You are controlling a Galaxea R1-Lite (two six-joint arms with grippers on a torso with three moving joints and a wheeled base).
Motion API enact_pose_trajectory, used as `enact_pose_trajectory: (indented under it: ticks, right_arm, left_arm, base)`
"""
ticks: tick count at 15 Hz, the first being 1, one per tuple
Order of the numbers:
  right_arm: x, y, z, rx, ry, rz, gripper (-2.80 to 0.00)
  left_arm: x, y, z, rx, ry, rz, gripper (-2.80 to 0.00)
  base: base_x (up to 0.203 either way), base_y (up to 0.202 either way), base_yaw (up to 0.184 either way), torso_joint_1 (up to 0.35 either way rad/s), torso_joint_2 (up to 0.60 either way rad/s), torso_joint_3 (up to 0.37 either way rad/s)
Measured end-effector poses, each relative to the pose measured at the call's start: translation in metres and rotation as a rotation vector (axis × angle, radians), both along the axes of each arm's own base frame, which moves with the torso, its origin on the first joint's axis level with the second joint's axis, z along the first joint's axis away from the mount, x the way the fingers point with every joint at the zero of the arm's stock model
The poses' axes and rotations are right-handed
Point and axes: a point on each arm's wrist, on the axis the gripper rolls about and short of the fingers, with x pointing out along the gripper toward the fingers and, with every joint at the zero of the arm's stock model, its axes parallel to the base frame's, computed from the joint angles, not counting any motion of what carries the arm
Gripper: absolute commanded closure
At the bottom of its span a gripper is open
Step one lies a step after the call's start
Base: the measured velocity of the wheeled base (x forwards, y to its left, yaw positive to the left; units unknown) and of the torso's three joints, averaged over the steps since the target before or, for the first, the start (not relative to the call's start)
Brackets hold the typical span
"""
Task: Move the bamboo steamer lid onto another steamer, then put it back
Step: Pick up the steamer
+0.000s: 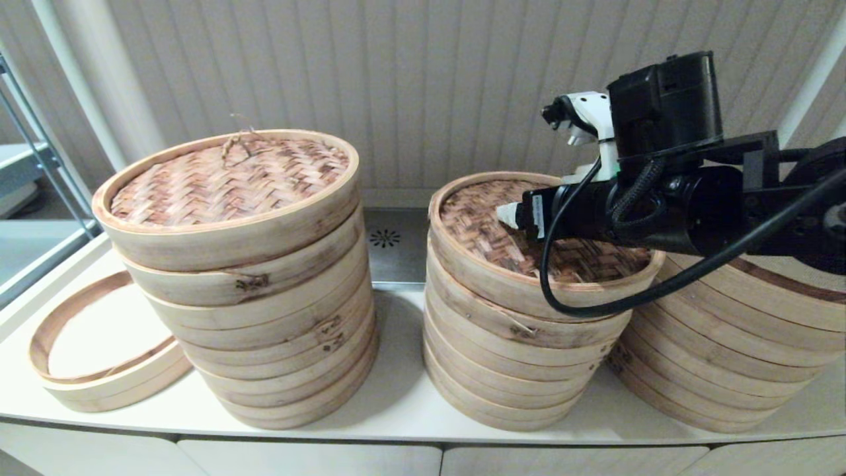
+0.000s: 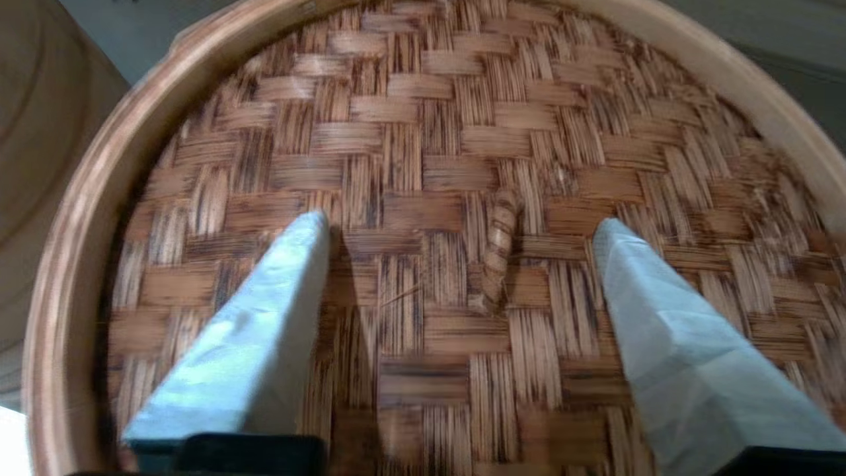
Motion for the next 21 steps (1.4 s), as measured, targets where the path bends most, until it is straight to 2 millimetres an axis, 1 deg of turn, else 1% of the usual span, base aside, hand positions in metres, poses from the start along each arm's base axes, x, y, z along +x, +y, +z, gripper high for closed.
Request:
enact_pose_trajectory:
  ticks: [2, 3, 7, 15, 18, 21]
  right_arm:
    - [0.004, 0.001, -0.002, 0.000, 0.006, -0.006, -2.80]
    - [0.005, 0.001, -0.004, -0.002, 0.009, -0.007, 0.00]
    - [0.010, 0.000, -0.005, 0.007, -0.002, -0.018, 0.00]
    - [0.010, -0.002, -0.012, 0.001, 0.010, -0.024, 0.00]
    - [0.009, -0.002, -0.007, 0.005, -0.002, -0.022, 0.00]
    - [0.008, -0.003, 0.004, 0.020, -0.031, -0.022, 0.00]
  left_arm:
    - [0.000, 0.000, 0.000, 0.000, 0.000, 0.000, 0.00]
    - [0.000, 0.000, 0.000, 0.000, 0.000, 0.000, 0.00]
    - [0.000, 0.000, 0.000, 0.000, 0.000, 0.000, 0.00]
    - [0.000, 0.000, 0.000, 0.000, 0.000, 0.000, 0.00]
    - [0.000, 0.000, 0.000, 0.000, 0.001, 0.000, 0.00]
    - [0.000, 0.000, 0.000, 0.000, 0.000, 0.000, 0.00]
  base:
    - [0.000, 0.000, 0.000, 0.000, 0.00, 0.000]
    - [0.000, 0.000, 0.000, 0.000, 0.00, 0.000]
    - [0.000, 0.000, 0.000, 0.000, 0.00, 0.000]
    - [0.000, 0.000, 0.000, 0.000, 0.00, 0.000]
    - [0.000, 0.000, 0.000, 0.000, 0.00, 0.000]
    - [0.000, 0.000, 0.000, 0.000, 0.00, 0.000]
